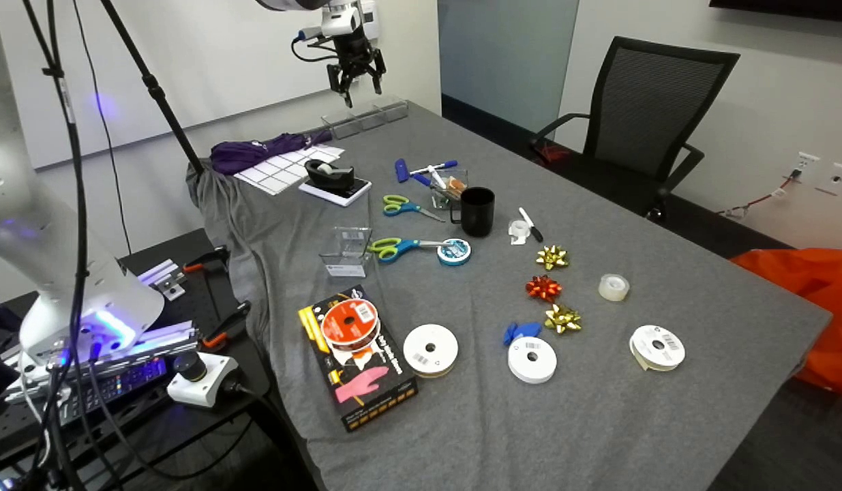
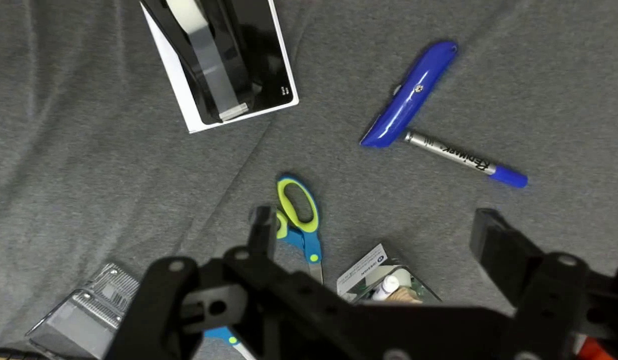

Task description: Put the blue marker in the clear container on the right.

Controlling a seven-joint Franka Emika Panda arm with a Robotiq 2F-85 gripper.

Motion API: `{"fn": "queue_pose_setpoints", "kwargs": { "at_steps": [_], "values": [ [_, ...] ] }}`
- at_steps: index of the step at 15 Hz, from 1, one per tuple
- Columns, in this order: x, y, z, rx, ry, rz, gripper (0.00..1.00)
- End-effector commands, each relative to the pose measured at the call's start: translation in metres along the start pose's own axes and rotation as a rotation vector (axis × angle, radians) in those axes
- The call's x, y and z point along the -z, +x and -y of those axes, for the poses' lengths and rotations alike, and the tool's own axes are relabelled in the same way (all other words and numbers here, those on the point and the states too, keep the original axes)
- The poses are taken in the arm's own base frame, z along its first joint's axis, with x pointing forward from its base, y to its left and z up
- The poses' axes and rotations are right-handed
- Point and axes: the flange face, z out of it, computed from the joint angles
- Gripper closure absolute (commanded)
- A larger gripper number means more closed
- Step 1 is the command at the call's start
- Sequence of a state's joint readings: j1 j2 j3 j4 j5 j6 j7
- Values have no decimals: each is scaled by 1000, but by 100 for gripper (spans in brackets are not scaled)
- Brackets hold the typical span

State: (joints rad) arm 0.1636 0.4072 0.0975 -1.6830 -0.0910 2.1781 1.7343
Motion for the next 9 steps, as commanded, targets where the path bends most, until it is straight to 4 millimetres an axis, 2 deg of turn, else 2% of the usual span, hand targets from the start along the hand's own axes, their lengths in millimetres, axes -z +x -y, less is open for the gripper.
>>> {"fn": "queue_pose_setpoints", "kwargs": {
  "at_steps": [1, 7, 8, 9],
  "values": [
    [-2, 0, 0, 0, -6, -1, 0],
    [6, -4, 0, 6, 6, -1, 0],
    [5, -7, 0, -32, 14, 18, 0],
    [-6, -11, 3, -61, -7, 2, 0]
  ]
}}
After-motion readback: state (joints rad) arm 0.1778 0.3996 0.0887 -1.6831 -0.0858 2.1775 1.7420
